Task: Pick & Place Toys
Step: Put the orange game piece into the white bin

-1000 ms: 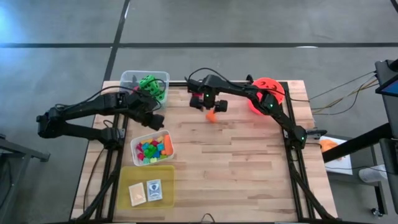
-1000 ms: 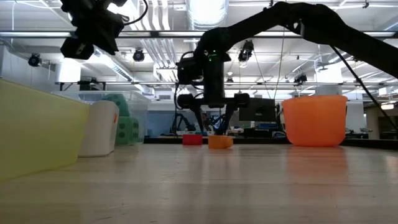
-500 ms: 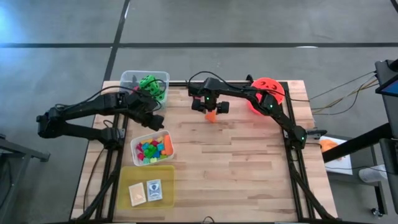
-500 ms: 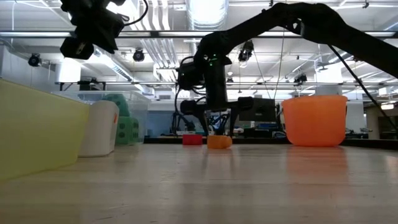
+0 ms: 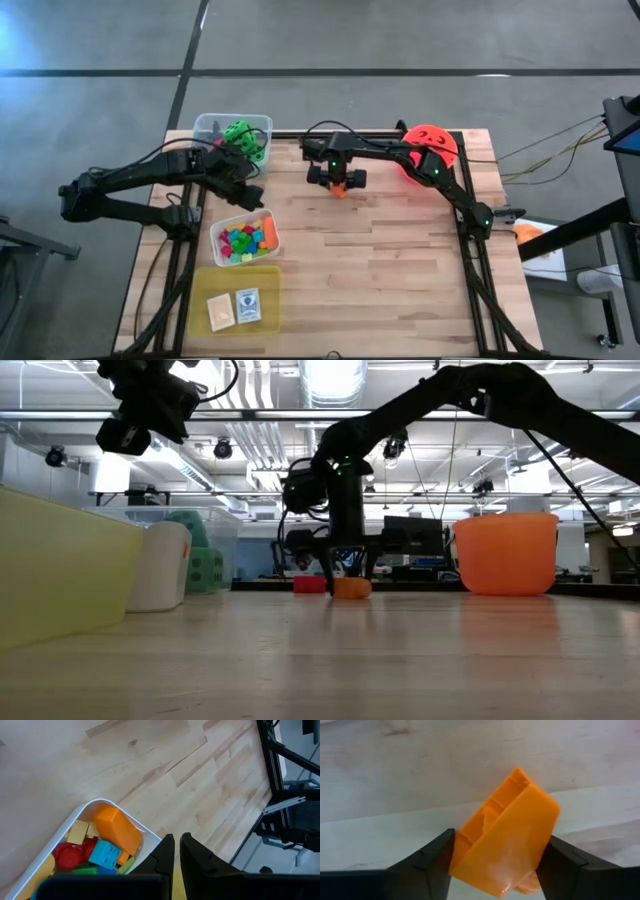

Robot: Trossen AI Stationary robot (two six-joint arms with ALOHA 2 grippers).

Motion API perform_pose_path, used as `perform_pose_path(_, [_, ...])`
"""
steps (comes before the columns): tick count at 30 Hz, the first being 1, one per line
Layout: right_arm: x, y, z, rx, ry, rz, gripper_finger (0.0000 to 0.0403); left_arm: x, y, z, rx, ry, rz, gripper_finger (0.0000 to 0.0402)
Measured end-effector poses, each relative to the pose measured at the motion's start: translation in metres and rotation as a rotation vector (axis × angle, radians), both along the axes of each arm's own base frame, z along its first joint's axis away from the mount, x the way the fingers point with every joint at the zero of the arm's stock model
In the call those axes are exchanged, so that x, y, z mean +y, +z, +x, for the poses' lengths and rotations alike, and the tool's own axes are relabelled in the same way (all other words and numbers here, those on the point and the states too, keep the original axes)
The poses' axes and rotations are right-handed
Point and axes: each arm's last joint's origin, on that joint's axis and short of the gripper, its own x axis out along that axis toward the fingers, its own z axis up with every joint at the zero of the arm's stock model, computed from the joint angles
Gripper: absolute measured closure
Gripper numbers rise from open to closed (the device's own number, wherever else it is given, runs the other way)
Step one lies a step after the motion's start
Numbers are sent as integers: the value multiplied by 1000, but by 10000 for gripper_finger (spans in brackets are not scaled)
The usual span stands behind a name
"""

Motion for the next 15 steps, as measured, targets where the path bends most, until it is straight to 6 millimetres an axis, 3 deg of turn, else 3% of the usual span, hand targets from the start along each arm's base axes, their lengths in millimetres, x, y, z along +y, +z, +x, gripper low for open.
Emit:
perform_pose_path(2, [1,0,0,-2,13,-1,194,0,0,0,0,-1,-1,375])
perform_pose_path(10, [7,2,2,-17,139,-9,194,-1,0,0,-5,-16,-21,375])
perform_pose_path(15, [17,22,8,-75,302,-60,194,-4,2,-2,-46,-140,-25,375])
